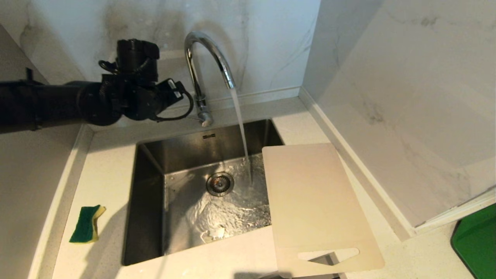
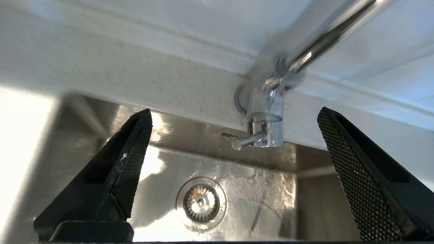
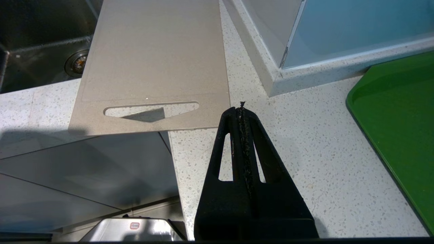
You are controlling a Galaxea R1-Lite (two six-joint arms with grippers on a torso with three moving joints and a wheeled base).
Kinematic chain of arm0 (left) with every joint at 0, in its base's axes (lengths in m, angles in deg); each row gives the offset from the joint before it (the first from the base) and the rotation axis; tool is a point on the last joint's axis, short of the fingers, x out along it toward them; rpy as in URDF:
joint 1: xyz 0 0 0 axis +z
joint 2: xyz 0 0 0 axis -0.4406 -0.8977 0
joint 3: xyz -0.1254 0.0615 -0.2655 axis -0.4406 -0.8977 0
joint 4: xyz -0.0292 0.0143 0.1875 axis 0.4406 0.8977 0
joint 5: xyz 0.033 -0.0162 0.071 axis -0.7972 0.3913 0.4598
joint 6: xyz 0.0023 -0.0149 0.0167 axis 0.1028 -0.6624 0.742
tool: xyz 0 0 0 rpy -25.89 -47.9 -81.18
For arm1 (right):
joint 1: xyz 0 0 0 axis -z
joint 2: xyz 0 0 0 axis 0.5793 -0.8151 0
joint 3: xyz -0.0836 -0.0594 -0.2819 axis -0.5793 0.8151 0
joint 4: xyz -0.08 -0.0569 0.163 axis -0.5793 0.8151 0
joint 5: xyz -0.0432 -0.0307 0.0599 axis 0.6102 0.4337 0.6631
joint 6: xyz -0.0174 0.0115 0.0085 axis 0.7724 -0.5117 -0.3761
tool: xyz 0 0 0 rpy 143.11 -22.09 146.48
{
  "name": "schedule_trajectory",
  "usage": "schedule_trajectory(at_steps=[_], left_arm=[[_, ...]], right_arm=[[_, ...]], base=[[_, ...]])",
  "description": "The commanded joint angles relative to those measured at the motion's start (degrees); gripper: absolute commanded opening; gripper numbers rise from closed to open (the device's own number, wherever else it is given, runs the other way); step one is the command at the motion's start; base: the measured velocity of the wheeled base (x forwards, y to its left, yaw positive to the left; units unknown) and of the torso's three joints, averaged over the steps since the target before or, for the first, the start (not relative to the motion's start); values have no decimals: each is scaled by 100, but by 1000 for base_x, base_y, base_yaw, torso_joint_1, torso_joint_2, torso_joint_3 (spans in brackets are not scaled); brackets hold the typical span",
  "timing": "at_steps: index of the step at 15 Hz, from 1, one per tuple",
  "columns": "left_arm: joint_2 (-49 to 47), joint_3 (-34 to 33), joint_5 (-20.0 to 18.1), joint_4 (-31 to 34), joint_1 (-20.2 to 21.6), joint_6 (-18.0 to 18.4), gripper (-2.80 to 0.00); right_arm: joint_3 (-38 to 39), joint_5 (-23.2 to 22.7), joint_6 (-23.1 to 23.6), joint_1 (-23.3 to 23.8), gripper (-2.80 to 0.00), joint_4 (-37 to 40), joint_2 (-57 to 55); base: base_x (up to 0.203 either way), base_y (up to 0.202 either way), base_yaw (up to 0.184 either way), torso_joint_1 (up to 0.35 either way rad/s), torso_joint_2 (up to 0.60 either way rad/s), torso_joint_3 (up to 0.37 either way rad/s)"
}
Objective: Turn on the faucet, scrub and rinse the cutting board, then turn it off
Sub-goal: Turn on the tap, then pick up the cleaning cloth
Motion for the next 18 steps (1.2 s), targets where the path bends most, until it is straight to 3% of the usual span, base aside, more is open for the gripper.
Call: schedule_trajectory(at_steps=[1, 4, 7, 8, 11, 13, 15, 18], left_arm=[[1070, -340, -278, 493, 2, 98, 0], [1901, -1297, -577, 748, 162, 658, 0], [2684, -2322, -1494, 835, 608, 1006, 0], [2875, -2600, -1677, 953, 752, 1066, -280], [3229, -3133, -1809, 1627, 964, 1273, -280], [3479, -3566, -2045, 2071, 1141, 1710, -280], [3662, -4067, -2265, 2187, 1287, 1887, -280], [3823, -4990, -2304, 2169, 1466, 2016, -280]], right_arm=[[0, 0, -2, 0, -280, -3, 0], [0, 0, -2, 0, -280, -3, 0], [0, 0, -2, 0, -280, -3, 0], [0, 0, -2, 0, -280, -3, 0], [0, 0, -2, 0, -280, -3, 0], [0, 0, -2, 0, -280, -3, 0], [0, 0, -2, 0, -280, -3, 0], [0, 0, -2, 0, -280, -3, 0]], base=[[0, 0, 0, 0, 0, 0], [0, 0, 0, 0, 0, 0], [0, 0, 0, 0, 0, 0], [0, 0, 0, 0, 0, 0], [0, 0, 0, 0, 0, 0], [0, 0, 0, 0, 0, 0], [0, 0, 0, 0, 0, 0], [0, 0, 0, 0, 0, 0]])
